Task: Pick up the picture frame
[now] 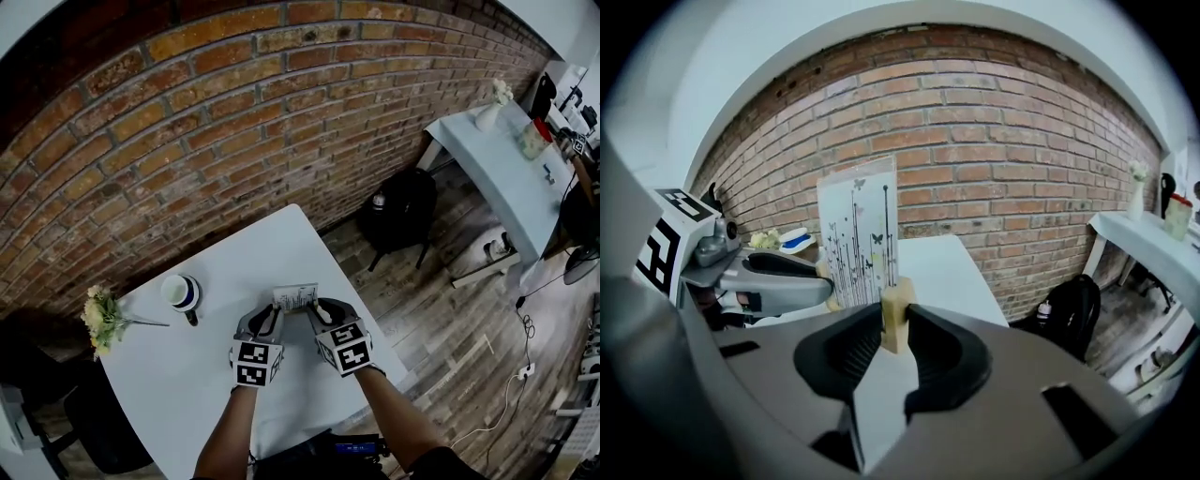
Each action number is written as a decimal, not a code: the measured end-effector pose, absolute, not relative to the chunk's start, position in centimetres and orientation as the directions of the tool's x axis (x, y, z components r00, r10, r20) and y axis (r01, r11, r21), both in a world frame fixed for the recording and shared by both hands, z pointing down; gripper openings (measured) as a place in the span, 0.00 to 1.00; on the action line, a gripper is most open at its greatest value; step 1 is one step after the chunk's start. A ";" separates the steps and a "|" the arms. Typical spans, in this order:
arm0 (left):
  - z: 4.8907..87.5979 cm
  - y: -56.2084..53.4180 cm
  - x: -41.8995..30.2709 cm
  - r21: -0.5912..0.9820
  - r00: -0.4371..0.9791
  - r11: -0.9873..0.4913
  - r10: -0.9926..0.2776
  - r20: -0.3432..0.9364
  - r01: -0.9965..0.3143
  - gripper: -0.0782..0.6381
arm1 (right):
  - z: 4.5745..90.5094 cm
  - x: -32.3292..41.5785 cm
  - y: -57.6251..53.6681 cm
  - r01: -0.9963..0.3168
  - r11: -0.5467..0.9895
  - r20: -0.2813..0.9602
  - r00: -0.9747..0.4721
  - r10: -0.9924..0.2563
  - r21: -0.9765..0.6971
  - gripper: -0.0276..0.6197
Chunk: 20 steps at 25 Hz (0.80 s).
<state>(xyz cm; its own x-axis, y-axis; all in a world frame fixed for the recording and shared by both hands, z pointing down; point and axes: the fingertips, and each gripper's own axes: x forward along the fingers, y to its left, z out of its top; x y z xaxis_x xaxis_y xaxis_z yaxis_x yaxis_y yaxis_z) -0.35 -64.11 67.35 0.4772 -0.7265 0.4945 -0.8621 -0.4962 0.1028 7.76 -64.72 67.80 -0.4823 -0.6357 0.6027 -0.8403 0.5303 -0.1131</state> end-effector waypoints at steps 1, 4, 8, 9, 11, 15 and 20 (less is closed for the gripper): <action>66.7 -63.8 -0.3 0.099 0.480 -0.500 -0.729 0.488 -0.860 0.21 | 67.1 7.9 -64.4 -0.839 0.532 0.597 -0.485 -0.639 -0.112 0.19; 64.5 -62.6 0.2 0.084 0.483 -0.507 -0.738 0.471 -0.858 0.21 | 65.0 8.3 -63.2 -0.840 0.532 0.576 -0.489 -0.655 -0.109 0.19; 61.8 -60.5 0.8 0.052 0.477 -0.513 -0.750 0.459 -0.857 0.21 | 62.4 8.9 -60.9 -0.842 0.528 0.549 -0.496 -0.673 -0.113 0.19; 61.2 -59.7 1.0 0.045 0.476 -0.515 -0.751 0.458 -0.856 0.21 | 61.9 9.1 -60.1 -0.842 0.527 0.545 -0.497 -0.675 -0.115 0.19; 60.2 -58.3 1.4 0.033 0.476 -0.519 -0.754 0.454 -0.854 0.21 | 60.9 9.5 -58.6 -0.843 0.524 0.537 -0.499 -0.681 -0.118 0.19; 59.0 -54.9 2.1 0.036 0.480 -0.521 -0.756 0.445 -0.853 0.21 | 59.7 10.3 -55.2 -0.842 0.524 0.525 -0.504 -0.685 -0.125 0.19; 59.0 -51.3 2.5 0.049 0.482 -0.518 -0.753 0.448 -0.854 0.21 | 59.8 10.7 -51.7 -0.836 0.530 0.528 -0.515 -0.675 -0.138 0.19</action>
<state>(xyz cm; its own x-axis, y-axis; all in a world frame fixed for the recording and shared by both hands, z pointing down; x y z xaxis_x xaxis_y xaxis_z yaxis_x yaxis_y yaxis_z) 2.50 -51.34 59.02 0.4819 -0.7531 0.4480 -0.8542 -0.5177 0.0485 10.72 -51.69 59.78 -0.5154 -0.6753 0.5276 -0.8364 0.5303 -0.1383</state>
